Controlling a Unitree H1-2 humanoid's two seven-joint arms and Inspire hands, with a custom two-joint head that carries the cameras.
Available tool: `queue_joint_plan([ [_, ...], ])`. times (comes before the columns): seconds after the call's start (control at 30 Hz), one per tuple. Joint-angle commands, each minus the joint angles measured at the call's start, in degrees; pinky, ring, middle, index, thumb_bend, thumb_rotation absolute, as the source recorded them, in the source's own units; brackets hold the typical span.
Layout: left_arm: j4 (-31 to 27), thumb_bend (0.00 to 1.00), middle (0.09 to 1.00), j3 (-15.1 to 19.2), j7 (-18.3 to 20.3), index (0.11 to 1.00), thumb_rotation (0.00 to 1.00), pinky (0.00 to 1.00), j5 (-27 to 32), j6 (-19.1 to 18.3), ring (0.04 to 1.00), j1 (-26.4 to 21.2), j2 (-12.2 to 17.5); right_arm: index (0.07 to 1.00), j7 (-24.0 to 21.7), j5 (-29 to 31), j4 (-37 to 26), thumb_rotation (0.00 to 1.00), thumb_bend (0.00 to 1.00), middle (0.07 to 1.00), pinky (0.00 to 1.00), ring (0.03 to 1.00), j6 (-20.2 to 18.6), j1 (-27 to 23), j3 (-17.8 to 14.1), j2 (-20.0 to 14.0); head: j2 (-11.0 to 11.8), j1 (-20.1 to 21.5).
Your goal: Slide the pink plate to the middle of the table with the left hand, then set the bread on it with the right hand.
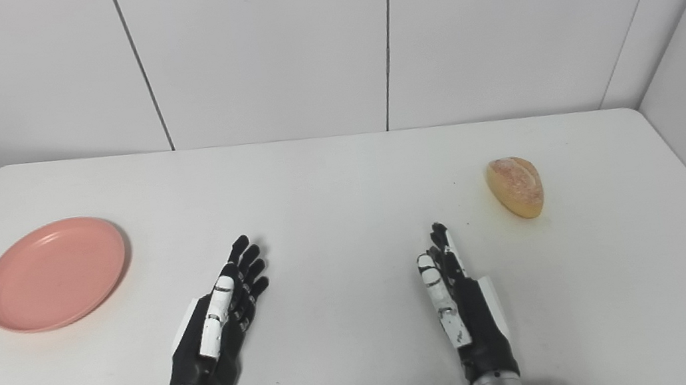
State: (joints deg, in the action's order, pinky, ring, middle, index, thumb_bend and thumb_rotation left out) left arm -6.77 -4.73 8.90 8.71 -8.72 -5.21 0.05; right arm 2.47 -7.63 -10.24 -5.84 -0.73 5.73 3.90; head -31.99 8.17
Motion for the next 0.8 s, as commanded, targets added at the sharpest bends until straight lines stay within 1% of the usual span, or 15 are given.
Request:
queue_joint_plan([
  [0.0, -0.72, 0.42, 1.0, -0.26, 0.09, 1.0, 1.0, 1.0, -0.43, 0.46, 1.0, -0.56, 0.0, 1.0, 0.42, -0.13, -1.06, 1.0, 0.3, 0.994, 0.95, 0.972, 2.85, -0.72, 0.03, 0.39, -0.06, 0.01],
  [0.67, -0.67, 0.42, 1.0, -0.15, 0.02, 1.0, 1.0, 1.0, -0.4, 0.45, 1.0, -0.57, -0.11, 1.0, 0.35, -0.02, -1.08, 1.0, 0.29, 0.996, 0.96, 0.976, 2.69, -0.76, -0.03, 0.38, -0.12, -0.04],
  [0.77, -0.7, 0.42, 1.0, -0.23, -0.01, 1.0, 1.0, 1.0, -0.48, 0.5, 1.0, -0.53, -0.18, 1.0, 0.33, -0.14, -1.06, 1.0, 0.29, 0.996, 0.96, 0.974, 2.74, -0.71, 0.01, 0.27, 0.14, -0.48],
])
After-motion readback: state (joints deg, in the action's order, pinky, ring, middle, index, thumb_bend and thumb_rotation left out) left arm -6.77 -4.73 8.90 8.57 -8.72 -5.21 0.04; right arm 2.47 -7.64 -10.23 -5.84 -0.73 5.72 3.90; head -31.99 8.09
